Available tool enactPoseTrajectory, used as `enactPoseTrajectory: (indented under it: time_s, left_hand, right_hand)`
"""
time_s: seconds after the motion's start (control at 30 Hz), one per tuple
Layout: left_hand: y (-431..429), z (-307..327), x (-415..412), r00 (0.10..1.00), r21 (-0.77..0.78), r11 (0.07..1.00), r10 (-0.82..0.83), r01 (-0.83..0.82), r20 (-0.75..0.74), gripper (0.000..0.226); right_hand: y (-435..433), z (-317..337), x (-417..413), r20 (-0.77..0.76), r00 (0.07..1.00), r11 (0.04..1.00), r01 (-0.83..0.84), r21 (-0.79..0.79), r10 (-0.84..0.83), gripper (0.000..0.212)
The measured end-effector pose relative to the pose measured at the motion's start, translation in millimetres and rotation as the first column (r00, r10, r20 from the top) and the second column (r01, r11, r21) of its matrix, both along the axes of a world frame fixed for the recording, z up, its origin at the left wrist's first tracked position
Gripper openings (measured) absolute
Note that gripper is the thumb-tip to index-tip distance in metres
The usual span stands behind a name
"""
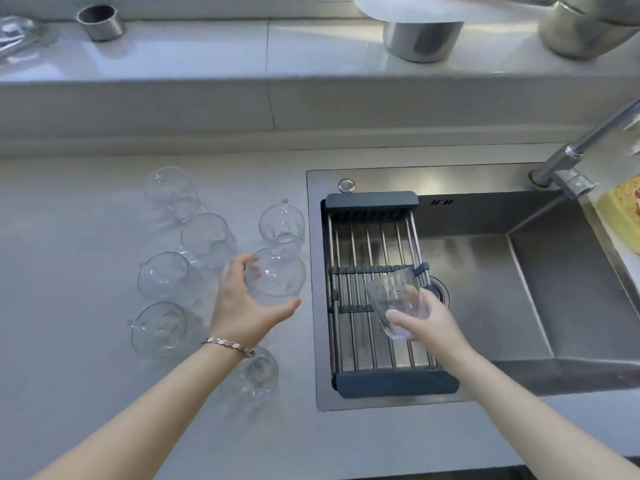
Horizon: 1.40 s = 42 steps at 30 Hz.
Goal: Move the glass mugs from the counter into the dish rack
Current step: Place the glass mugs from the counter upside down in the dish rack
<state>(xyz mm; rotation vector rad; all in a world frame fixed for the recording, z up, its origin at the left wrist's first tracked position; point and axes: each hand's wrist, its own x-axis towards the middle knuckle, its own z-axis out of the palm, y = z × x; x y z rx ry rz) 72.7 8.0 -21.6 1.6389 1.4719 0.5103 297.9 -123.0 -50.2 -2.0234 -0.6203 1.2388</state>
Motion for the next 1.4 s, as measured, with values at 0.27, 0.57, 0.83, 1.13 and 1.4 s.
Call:
enactPoseTrajectory:
  time_s: [0.27,0.57,0.83,1.13,1.4]
  left_hand:
    - [9,33,51,0.999,-0.118,0.993,-0.021,0.023,0.026,0.067]
    - [18,22,57,0.997,-0.237,0.971,-0.057,0.042,-0.056,0.068]
    - [21,19,70,0.997,-0.402,0.914,-0.071,0.054,-0.027,0.061]
    - [16,15,143,0.986,-0.859,0.512,0.143,-0.004,0.081,0.065]
    - [54,-14,167,0.888,-0.374,0.886,-0.383,0.275,-0.255,0.043]
  right_hand:
    - [82,-2,61,0.245,0.948,0.958,-0.140,-0.249,0.202,0.070]
    - [187,-55,32,0.313,0.918,0.908,-0.104,-0.405,0.244,0.076]
    - [124,-23,59,0.244,0.928,0.958,-0.287,-0.010,0.280,0.052]
    - [44,21,48,0.749,0.513,0.571,-0.791,0.222,0.420,0.074]
    - [80,13,93,0.534,0.837,0.945,-0.261,0.199,0.118,0.070]
